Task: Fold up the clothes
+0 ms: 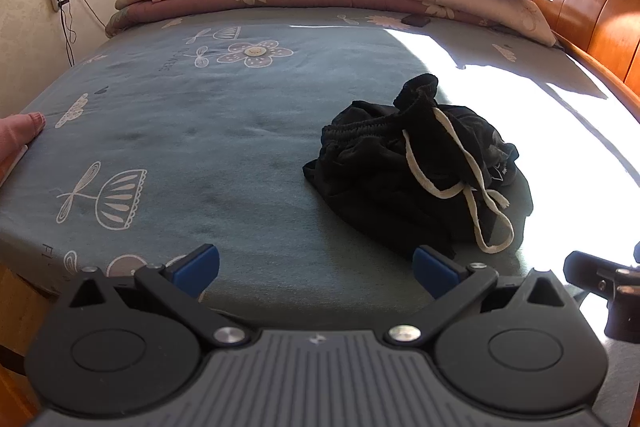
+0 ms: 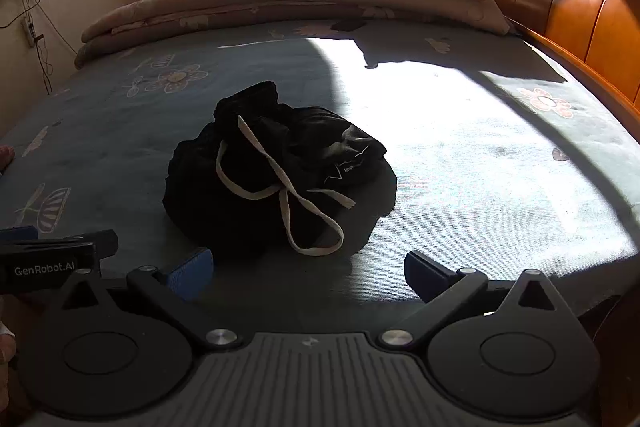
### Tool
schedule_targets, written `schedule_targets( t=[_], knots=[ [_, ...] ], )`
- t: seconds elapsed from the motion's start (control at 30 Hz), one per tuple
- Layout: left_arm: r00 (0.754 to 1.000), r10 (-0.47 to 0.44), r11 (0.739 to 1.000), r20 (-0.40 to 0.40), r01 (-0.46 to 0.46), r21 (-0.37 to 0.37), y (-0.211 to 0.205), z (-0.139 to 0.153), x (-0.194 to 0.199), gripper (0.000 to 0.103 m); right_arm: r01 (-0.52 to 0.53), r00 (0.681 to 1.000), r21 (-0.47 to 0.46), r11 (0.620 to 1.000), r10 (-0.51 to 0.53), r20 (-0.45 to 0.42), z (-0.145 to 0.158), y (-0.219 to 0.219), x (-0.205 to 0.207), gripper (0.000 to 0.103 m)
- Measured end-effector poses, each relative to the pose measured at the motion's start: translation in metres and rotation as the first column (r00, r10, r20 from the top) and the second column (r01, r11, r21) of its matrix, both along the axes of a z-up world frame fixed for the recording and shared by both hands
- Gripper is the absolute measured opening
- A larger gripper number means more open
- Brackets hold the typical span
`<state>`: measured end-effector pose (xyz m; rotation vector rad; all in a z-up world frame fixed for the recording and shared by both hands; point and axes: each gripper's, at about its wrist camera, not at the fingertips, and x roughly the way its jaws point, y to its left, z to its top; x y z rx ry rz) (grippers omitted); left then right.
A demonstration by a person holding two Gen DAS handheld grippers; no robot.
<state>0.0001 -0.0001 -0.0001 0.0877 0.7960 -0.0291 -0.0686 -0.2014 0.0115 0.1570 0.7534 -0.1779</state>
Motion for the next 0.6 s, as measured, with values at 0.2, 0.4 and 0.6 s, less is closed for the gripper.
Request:
schedule_targets(
  t=[0.2,0.4,0.6],
  knots=[
    [1.000,0.002,1.000,0.002,-0.002,0.004,-0.001,-0.001,0.002,0.103,0.002,1.000,-0.002,1.000,-0.002,-0.003,0.002,0.005,0.000,0.103],
    [1.000,-0.001,1.000,0.003,0.001,-0.005,0.001,-0.002,-0.001,0.103,0.001,1.000,0.009,1.000,-0.001,0.000,0.003,0.004,-0.001,0.103],
    [1.000,-0.012,1.000,-0.009,0.011,-0.017,0.003,-0.002,0.002,0.103,0.002,1.000,0.008,1.000,-0.002,-0.002,0.002,0.003,-0.001,0.103]
  ],
)
